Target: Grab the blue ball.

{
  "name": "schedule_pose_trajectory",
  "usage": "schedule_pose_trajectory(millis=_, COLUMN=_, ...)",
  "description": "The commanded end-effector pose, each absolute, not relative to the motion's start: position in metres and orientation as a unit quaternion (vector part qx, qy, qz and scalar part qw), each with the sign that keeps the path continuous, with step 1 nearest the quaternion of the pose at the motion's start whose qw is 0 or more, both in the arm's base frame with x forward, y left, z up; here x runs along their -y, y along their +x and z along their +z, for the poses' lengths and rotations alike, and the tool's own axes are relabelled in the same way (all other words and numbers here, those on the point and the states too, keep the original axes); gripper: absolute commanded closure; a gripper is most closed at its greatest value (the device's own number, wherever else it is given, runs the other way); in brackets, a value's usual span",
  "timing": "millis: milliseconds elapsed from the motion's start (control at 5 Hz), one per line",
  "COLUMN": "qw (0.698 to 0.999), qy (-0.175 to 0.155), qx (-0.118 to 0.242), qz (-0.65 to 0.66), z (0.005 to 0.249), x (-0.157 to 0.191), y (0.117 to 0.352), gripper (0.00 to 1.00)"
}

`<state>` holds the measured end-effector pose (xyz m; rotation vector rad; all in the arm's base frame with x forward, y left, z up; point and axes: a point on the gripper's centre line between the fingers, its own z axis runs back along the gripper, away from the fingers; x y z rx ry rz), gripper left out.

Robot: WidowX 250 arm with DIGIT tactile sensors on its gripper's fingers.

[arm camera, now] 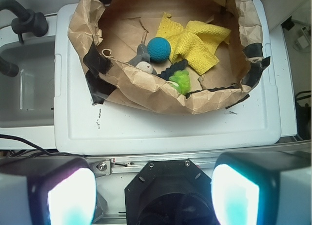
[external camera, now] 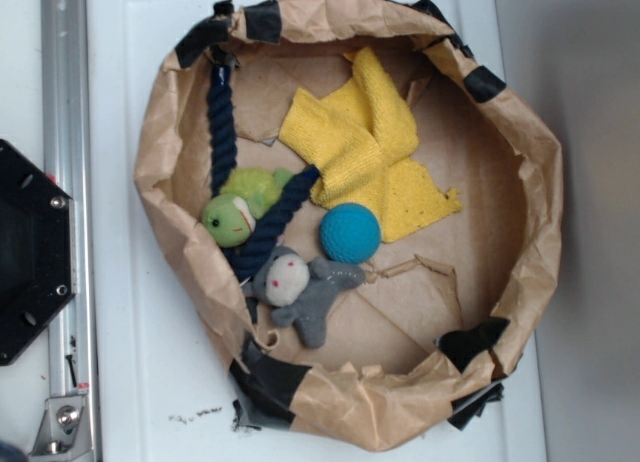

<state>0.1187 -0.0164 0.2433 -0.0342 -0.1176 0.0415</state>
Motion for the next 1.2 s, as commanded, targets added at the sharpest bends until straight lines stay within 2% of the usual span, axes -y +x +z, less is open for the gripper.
schedule_pose_trajectory(millis=0, qw=0.998, qy=-0.017, qx=0.059, qz=0.021, z=0.243, x=0.016, y=0.119, gripper=0.0)
schedule_pose_trajectory(millis=200, qw=0.995, qy=0.022, qx=0.055, qz=0.079, z=0.197, x=-0.016, y=0.147, gripper=0.0)
schedule_pose_trajectory(millis=400, qw=0.986, qy=-0.008, qx=0.067, qz=0.155, z=0.176, x=-0.027, y=0.182, gripper=0.0)
schedule_pose_trajectory(millis=600, qw=0.974, qy=-0.047, qx=0.077, qz=0.21, z=0.171, x=-0.032, y=0.213, gripper=0.0)
schedule_pose_trajectory(millis=800, qw=0.964, qy=-0.07, qx=0.078, qz=0.246, z=0.162, x=-0.033, y=0.243, gripper=0.0)
schedule_pose_trajectory(millis=1000, qw=0.955, qy=-0.103, qx=0.08, qz=0.266, z=0.126, x=-0.027, y=0.268, gripper=0.0)
